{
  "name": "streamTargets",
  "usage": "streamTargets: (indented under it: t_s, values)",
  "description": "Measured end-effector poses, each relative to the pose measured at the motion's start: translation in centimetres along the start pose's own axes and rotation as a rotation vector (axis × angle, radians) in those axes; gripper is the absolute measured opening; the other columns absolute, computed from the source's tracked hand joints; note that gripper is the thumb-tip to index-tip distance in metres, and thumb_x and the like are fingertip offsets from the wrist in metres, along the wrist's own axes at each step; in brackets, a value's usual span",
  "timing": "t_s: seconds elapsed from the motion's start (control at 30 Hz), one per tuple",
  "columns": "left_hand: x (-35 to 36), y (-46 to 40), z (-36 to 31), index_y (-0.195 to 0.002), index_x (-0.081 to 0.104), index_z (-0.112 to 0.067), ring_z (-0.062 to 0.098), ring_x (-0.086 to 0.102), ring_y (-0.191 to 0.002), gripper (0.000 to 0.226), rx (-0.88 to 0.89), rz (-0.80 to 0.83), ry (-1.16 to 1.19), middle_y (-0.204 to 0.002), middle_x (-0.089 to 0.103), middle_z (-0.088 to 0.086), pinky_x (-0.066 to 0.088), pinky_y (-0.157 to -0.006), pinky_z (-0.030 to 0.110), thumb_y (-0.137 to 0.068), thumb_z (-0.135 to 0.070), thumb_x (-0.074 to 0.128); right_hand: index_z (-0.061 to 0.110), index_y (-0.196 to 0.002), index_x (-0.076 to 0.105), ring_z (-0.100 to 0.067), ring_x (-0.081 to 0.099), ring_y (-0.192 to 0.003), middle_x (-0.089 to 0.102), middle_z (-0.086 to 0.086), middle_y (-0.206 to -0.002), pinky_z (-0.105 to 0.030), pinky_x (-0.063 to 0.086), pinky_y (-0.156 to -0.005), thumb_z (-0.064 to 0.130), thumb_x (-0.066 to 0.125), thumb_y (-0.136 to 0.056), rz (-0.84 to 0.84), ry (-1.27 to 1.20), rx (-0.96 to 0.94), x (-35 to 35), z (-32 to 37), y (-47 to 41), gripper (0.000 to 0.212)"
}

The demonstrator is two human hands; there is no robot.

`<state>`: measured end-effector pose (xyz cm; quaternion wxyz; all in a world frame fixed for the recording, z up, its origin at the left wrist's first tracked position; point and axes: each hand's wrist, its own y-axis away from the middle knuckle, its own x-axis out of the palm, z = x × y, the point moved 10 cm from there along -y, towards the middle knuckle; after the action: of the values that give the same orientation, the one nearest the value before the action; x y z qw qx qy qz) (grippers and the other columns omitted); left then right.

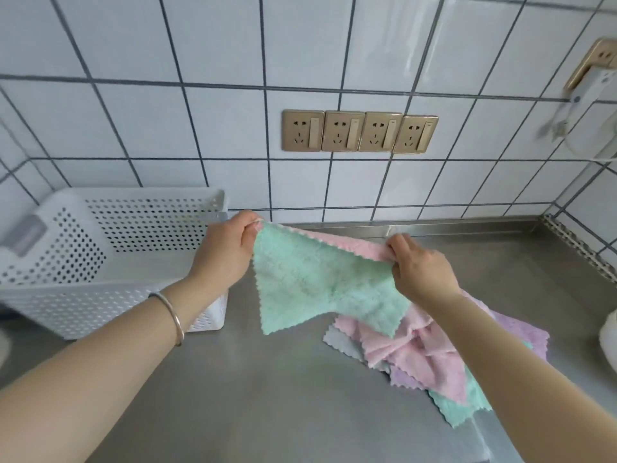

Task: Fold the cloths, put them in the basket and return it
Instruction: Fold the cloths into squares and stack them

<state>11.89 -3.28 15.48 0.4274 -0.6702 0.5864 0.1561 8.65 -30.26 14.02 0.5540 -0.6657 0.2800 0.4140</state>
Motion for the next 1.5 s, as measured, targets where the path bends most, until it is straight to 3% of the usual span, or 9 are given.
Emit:
streamTargets:
  t_s: [0.17, 0.3, 0.47, 0.57, 0.67, 1.0, 1.1, 1.3, 1.5]
  values:
    - [-6.2, 0.9, 0.7, -0.103, 0.063, -0.008, 0.023, 0.051, -0.058, 0.021, 0.018, -0.113, 0.011, -0.085, 0.068, 0.016, 0.032, -0.054, 0.027, -0.096, -0.018, 0.045, 0.003, -0.079, 0.056, -0.031, 0.054, -0.053, 0.056, -0.01, -0.065, -0.028, 0.036, -0.045, -0.017, 0.06, -0.048, -0.099, -0.006, -0.02, -2.8, 3.0, -1.5, 0.037]
    - [-7.5, 4.4, 3.1, -0.101, 0.063, -0.01, 0.023, 0.054, -0.054, 0.02, 0.046, -0.083, -0.016, -0.062, 0.06, 0.007, 0.036, -0.052, 0.025, -0.095, -0.018, 0.046, 0.008, -0.081, 0.056, -0.029, 0.053, -0.047, 0.056, -0.006, -0.054, -0.025, 0.033, -0.053, -0.014, 0.066, -0.047, -0.061, -0.035, -0.033, -2.2, 5.3, 1.2, 0.042]
    - [-1.8, 12.8, 9.3, -0.093, 0.063, -0.015, 0.005, 0.053, -0.055, 0.036, -0.02, 0.319, 0.031, -0.062, 0.057, -0.007, 0.036, -0.056, 0.012, -0.088, -0.04, 0.038, 0.017, -0.102, 0.057, -0.032, 0.062, -0.079, 0.066, -0.007, -0.085, -0.028, 0.028, -0.058, 0.006, 0.058, -0.073, 0.464, -0.104, 0.082, 5.3, 8.7, 9.4, 0.031]
    - [2.0, 18.2, 13.1, -0.087, 0.06, -0.02, -0.006, 0.054, -0.066, 0.018, -0.149, 0.568, 0.061, -0.061, 0.058, -0.011, 0.036, -0.058, 0.011, -0.096, -0.024, 0.045, 0.021, -0.111, 0.052, -0.031, 0.06, -0.094, 0.066, -0.003, -0.101, -0.03, 0.029, -0.062, 0.007, 0.046, -0.08, 0.726, -0.141, 0.164, 9.4, 10.4, 15.2, 0.034]
    - [3.9, 22.5, 15.7, -0.079, 0.055, -0.028, -0.005, 0.051, -0.062, 0.022, -0.248, 0.692, 0.111, -0.066, 0.06, -0.025, 0.036, -0.06, 0.01, -0.097, -0.019, 0.045, 0.027, -0.092, 0.056, -0.028, 0.058, -0.086, 0.061, -0.001, -0.086, -0.031, 0.036, -0.061, 0.005, 0.042, -0.08, 0.946, -0.274, 0.287, 12.3, 11.2, 20.3, 0.029]
    - [7.6, 29.3, 18.7, -0.065, 0.038, -0.022, 0.006, 0.035, -0.059, 0.032, -0.404, 1.057, 0.056, -0.062, 0.039, -0.009, 0.027, -0.057, 0.022, -0.096, -0.024, 0.045, 0.026, -0.063, 0.048, -0.007, 0.043, -0.061, 0.045, 0.011, -0.062, -0.019, 0.031, -0.056, 0.021, 0.047, -0.092, 1.408, -0.372, 0.28, 14.3, 12.1, 27.2, 0.029]
    - [7.9, 29.1, 19.5, -0.067, 0.043, -0.022, 0.008, 0.041, -0.063, 0.029, -0.515, 1.028, 0.105, -0.064, 0.044, -0.009, 0.032, -0.061, 0.024, -0.096, -0.025, 0.045, 0.025, -0.062, 0.05, -0.009, 0.045, -0.059, 0.051, 0.006, -0.064, -0.02, 0.033, -0.057, 0.029, 0.049, -0.094, 1.407, -0.442, 0.39, 14.5, 11.1, 27.0, 0.032]
    - [8.7, 25.6, 21.9, -0.077, 0.056, -0.004, 0.019, 0.05, -0.069, 0.026, -0.721, 0.676, 0.211, -0.07, 0.055, 0.002, 0.042, -0.068, 0.033, -0.094, -0.022, 0.047, 0.014, -0.123, 0.059, -0.01, 0.058, -0.067, 0.066, -0.014, -0.11, -0.019, 0.046, -0.064, 0.037, 0.046, -0.095, 1.154, -0.64, 0.72, 15.9, 8.2, 24.2, 0.038]
    - [10.0, 23.6, 23.9, -0.072, 0.051, -0.022, 0.031, 0.061, -0.08, 0.023, -0.755, 0.555, 0.023, -0.079, 0.065, 0.009, 0.046, -0.071, 0.036, -0.094, -0.027, 0.046, 0.006, -0.091, 0.065, -0.013, 0.04, -0.052, 0.043, 0.001, -0.056, -0.025, 0.033, -0.057, 0.029, 0.05, -0.095, 0.942, -0.723, 0.895, 18.1, 6.8, 21.8, 0.028]
